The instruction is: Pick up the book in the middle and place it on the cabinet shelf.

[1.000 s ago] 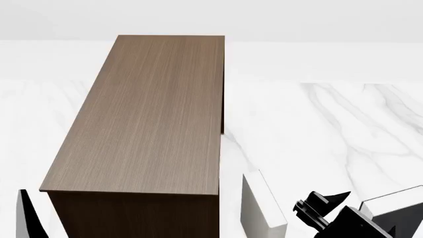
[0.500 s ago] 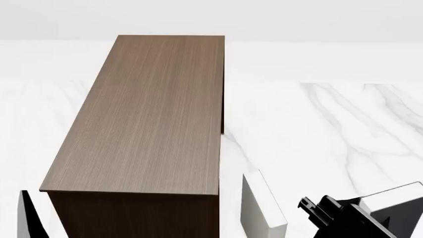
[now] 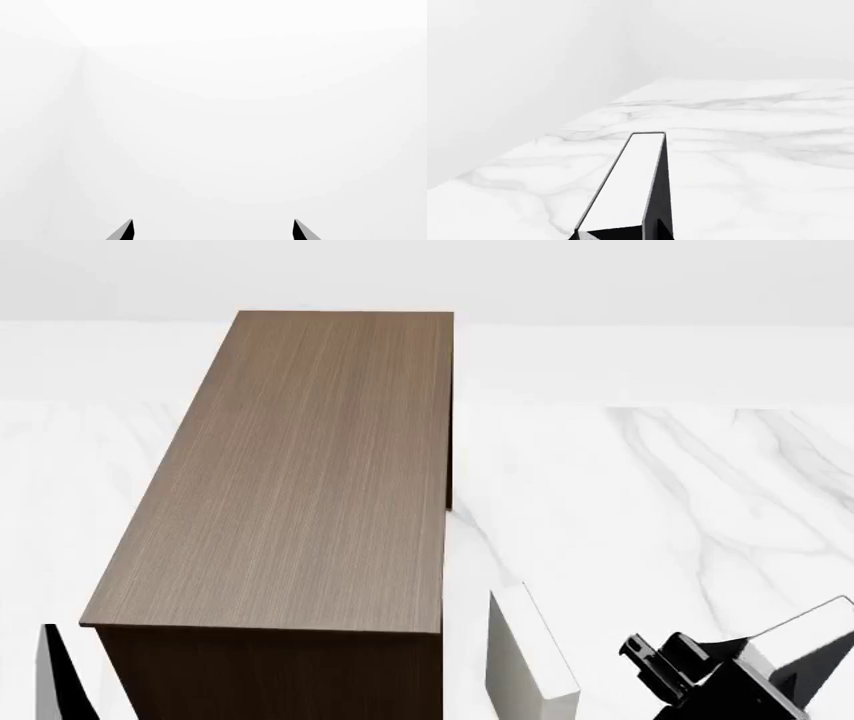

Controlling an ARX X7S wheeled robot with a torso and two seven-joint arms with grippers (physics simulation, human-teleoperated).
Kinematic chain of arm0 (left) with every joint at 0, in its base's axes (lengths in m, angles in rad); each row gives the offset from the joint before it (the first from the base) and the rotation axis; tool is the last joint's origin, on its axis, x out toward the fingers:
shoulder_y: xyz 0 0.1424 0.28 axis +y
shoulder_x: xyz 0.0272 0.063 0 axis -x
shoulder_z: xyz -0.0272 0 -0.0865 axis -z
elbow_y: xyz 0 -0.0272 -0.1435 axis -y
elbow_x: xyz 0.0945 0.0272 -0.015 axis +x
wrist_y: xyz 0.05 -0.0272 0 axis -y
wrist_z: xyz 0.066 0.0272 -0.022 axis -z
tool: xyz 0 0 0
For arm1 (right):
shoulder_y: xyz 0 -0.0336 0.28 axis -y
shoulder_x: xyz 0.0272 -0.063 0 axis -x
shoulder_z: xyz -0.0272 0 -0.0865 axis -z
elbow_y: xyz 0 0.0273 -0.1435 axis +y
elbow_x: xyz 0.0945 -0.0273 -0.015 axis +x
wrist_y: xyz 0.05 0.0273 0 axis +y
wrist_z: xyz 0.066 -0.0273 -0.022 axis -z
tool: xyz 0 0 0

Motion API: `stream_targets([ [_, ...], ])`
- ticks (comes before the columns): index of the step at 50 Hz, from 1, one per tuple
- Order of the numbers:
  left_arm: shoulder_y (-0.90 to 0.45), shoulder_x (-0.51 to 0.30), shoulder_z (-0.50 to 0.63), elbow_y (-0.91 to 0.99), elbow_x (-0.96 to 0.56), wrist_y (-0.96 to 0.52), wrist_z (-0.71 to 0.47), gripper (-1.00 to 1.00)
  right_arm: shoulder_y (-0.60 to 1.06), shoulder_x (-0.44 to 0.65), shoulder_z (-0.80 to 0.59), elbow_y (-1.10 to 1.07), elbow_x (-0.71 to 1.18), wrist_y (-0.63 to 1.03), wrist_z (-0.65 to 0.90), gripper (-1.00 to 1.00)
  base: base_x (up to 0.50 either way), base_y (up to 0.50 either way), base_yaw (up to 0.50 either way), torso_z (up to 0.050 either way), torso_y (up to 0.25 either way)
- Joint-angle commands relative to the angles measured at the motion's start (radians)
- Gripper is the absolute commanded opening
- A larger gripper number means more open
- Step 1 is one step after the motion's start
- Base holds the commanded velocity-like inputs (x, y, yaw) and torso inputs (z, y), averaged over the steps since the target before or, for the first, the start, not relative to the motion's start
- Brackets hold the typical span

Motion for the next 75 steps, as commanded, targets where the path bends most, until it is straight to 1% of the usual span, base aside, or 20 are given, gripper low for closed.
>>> stream_targets([
  [1,0.0,0.016,-0.023,0.0,0.019,0.01,0.018,1.0,-0.066,0.046,-0.026,-0.329,-0.072,0.136,0.026,-1.0,0.0,0.0,0.0,0.0,0.0],
  [4,0.0,0.015,-0.023,0.0,0.018,0.01,0.017,1.0,-0.074,0.061,-0.027,-0.39,-0.064,0.17,0.035,-1.0,0.0,0.0,0.0,0.0,0.0],
  [6,0.0,0.015,-0.023,0.001,0.018,0.009,0.016,1.0,-0.081,0.087,-0.027,-0.5,-0.052,0.212,0.047,-1.0,0.0,0.0,0.0,0.0,0.005],
  [10,-0.001,0.014,-0.023,0.003,0.017,0.006,0.015,1.0,-0.084,0.123,-0.034,-0.648,-0.052,0.275,0.072,-1.0,0.0,0.0,0.0,0.0,0.0],
  [15,-0.002,0.013,-0.023,0.002,0.016,0.006,0.014,1.0,-0.085,0.147,-0.042,-0.742,-0.049,0.328,0.089,-1.0,0.0,0.0,0.0,0.0,0.002],
  [22,-0.003,0.011,-0.024,0.008,0.013,0.0,0.011,1.0,-0.075,0.175,-0.051,-0.813,-0.064,0.354,0.096,-1.0,0.0,0.0,0.0,0.0,0.001],
  [34,-0.004,0.009,-0.022,0.007,0.015,0.002,0.008,1.0,-0.012,0.226,-0.069,-0.96,-0.048,0.459,0.086,-1.0,0.0,0.0,0.0,0.0,0.002],
  [38,-0.004,0.009,-0.019,0.007,0.016,0.002,0.008,1.0,0.024,0.24,-0.09,-1.0,-0.006,0.518,0.038,-1.0,0.0,0.0,0.0,0.0,0.0],
  [47,-0.003,0.006,-0.018,0.009,0.018,0.003,0.005,1.0,0.073,0.266,-0.14,-1.08,0.006,0.601,-0.008,-1.0,0.0,0.0,0.0,0.0,0.002],
  [49,-0.003,0.006,-0.017,0.008,0.018,0.003,0.005,1.0,0.075,0.265,-0.142,-1.095,0.03,0.605,-0.028,-1.0,0.0,0.0,0.0,0.0,0.0],
  [50,-0.003,0.006,-0.016,0.007,0.018,0.004,0.005,1.0,0.074,0.257,-0.132,-1.104,0.078,0.619,-0.041,-1.0,0.0,0.0,0.0,0.0,0.0],
  [52,-0.003,0.005,-0.015,0.006,0.019,0.005,0.005,1.0,0.074,0.253,-0.136,-1.112,0.086,0.606,-0.059,-1.0,0.0,0.0,0.0,0.0,0.0],
  [54,-0.002,0.005,-0.015,0.007,0.018,0.005,0.004,1.0,0.067,0.243,-0.122,-1.14,0.137,0.578,-0.093,-1.0,0.0,0.0,0.0,0.0,0.0],
  [60,-0.002,0.003,-0.013,0.005,0.018,0.007,0.003,1.0,0.083,0.224,-0.096,-1.154,0.226,0.599,-0.101,-1.0,0.0,0.0,0.0,0.0,0.002],
  [63,-0.002,0.003,-0.012,0.006,0.019,0.006,0.003,1.0,0.09,0.215,-0.088,-1.173,0.284,0.604,-0.129,-1.0,0.0,0.0,0.0,0.0,0.003],
  [66,-0.001,0.002,-0.012,0.007,0.02,0.007,0.002,1.0,0.095,0.197,-0.066,-1.192,0.376,0.616,-0.147,-1.0,0.0,0.0,0.0,0.0,0.0],
  [69,-0.001,0.001,-0.011,0.007,0.02,0.008,0.001,1.0,0.104,0.187,-0.058,-1.205,0.407,0.614,-0.153,-1.0,0.0,0.0,0.0,0.0,0.004],
  [72,-0.001,0.0,-0.011,0.006,0.02,0.008,0.001,1.0,0.105,0.17,-0.028,-1.201,0.516,0.639,-0.155,-1.0,0.0,0.0,0.0,0.0,0.0],
  [73,-0.001,0.0,-0.01,0.004,0.02,0.009,0.0,1.0,0.104,0.158,-0.007,-1.19,0.596,0.66,-0.156,-1.0,0.0,0.0,0.0,0.0,0.0],
  [75,-0.001,-0.001,-0.009,0.004,0.019,0.01,0.0,1.0,0.103,0.156,-0.009,-1.191,0.607,0.663,-0.163,-1.0,0.0,0.0,0.0,0.0,0.0],
])
